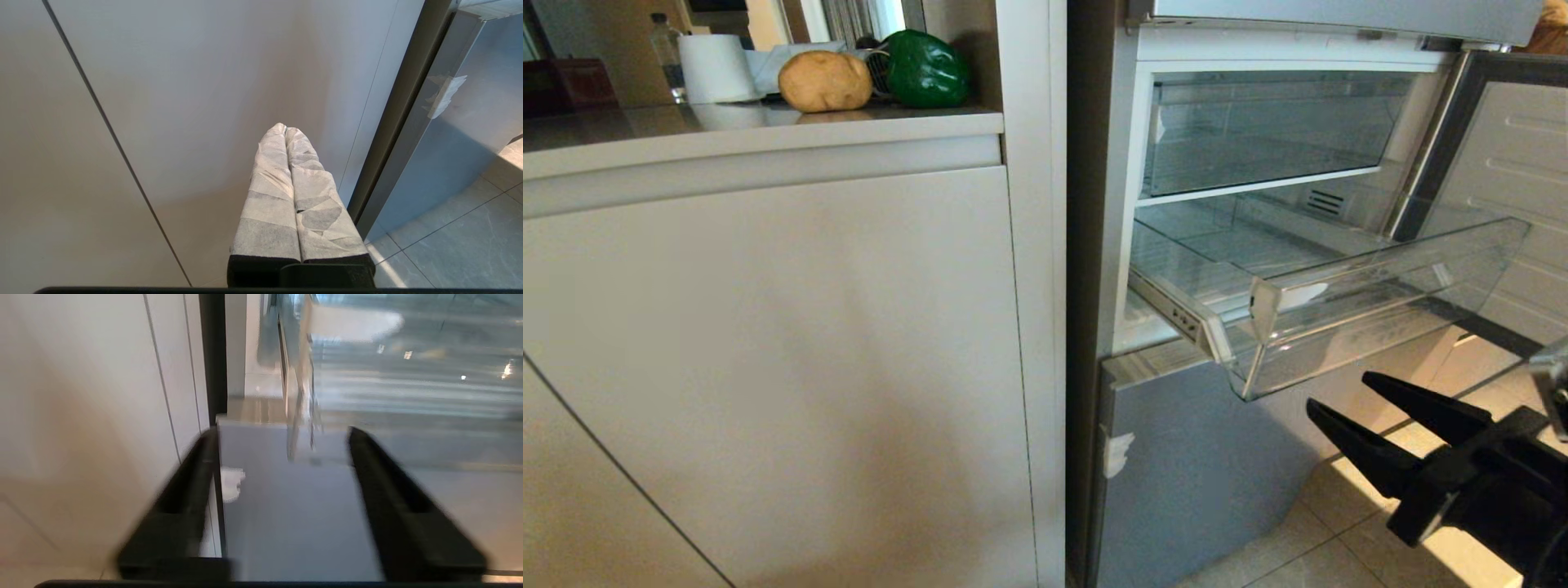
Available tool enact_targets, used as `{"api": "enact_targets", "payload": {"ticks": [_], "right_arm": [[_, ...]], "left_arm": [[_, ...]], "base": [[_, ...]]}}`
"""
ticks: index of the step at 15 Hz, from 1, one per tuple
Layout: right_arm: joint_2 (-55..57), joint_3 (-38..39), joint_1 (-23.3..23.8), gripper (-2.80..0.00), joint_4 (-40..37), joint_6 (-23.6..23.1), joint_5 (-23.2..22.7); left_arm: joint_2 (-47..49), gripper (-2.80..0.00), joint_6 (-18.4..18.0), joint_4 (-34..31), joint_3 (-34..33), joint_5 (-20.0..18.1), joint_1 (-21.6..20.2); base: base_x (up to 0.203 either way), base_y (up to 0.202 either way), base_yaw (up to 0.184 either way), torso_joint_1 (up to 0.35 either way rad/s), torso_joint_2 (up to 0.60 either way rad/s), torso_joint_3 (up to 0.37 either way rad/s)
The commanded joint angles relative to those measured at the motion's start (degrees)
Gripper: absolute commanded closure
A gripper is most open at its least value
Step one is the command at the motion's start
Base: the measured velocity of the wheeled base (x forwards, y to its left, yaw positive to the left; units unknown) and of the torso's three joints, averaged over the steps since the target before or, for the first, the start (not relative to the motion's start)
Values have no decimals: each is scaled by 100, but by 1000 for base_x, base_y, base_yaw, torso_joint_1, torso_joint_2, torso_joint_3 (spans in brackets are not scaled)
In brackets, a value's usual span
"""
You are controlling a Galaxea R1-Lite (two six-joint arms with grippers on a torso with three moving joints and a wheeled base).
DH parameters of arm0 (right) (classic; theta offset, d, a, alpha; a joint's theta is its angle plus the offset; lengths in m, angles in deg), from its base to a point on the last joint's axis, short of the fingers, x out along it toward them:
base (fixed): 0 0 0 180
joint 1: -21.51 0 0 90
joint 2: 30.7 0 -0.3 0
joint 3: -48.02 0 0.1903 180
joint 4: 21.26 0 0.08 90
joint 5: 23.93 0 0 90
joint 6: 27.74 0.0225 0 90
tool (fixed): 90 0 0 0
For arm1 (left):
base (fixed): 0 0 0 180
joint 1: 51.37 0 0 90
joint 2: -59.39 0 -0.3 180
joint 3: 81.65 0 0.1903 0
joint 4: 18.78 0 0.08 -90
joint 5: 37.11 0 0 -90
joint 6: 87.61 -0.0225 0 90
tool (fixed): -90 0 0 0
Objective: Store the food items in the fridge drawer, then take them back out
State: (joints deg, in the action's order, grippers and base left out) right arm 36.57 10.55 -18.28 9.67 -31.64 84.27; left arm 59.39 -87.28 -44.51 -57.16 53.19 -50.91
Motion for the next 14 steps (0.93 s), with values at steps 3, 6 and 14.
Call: {"api": "enact_targets", "payload": {"ticks": [3, 6, 14], "right_arm": [[-1758, 357, 17, 0, -606, 45, -288], [-2946, 484, 924, 0, -1749, 404, -444], [-5507, 1135, 3836, 0, -4216, 239, -902]], "left_arm": [[9, 0, 2, -1, 2, 4, -2], [9, 0, 2, -1, 2, 4, -2], [9, 0, 2, -1, -5, 4, -2]], "base": [[0, 0, 0, 0, 0, 0], [0, 0, 0, 0, 0, 0], [0, 0, 0, 0, 0, 0]]}}
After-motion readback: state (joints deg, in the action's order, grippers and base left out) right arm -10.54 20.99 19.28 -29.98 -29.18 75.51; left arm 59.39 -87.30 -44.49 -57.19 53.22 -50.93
